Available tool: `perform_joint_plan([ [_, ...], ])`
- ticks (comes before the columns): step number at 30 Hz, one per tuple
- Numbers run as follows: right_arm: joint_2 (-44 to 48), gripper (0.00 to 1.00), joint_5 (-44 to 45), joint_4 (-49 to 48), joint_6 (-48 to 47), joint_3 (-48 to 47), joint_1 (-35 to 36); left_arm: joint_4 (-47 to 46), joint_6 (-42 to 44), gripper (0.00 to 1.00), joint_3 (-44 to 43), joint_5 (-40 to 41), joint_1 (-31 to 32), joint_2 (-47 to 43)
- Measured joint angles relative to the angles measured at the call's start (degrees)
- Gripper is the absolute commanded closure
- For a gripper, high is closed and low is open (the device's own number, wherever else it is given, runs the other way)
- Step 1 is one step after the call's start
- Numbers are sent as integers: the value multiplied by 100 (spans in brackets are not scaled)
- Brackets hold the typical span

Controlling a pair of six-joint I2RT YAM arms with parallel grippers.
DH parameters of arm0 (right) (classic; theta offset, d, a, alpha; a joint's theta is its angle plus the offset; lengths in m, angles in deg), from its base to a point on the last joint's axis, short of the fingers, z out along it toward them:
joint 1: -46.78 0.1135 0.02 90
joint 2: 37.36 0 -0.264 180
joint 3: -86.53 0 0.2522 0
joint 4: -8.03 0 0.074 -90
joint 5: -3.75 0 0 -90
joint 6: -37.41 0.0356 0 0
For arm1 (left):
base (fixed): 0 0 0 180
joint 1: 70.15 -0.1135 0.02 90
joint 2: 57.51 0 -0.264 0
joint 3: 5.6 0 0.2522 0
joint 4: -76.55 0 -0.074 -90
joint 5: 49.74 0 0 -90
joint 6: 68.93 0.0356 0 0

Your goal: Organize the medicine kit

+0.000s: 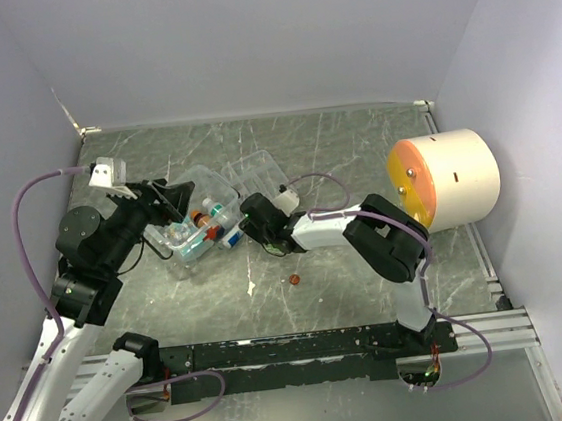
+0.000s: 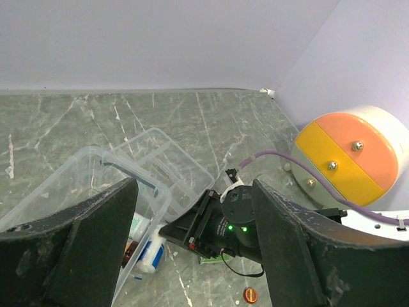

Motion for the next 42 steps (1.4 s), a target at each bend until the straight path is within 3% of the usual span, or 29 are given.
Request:
perform_joint_plan([
  [3,-7,96,-15,-66,-15,-13,0,0,2,17,0,4,0,0],
  [6,-7,100,-15,-111,-63,-13,0,2,-4,17,0,17,0,2],
  [13,365,100,-9,-243,-595,363,0,-9,-22,16,9,7,0,76],
  [21,2131,100,96,-337,-1668,1425,0,-109,70,14,70,-168,0,341],
  [29,3969,100,50,-525,-3123,2111,-7,-232,72,20,37,-1526,4,1543],
  [35,4741,100,-396,-684,-4133,2146,-17,-470,-317,19,-13,-2771,144,2326],
  [42,5066,100,-1036,-970,-4741,2144,-17,-1067,-798,21,-13,-3394,542,2435],
])
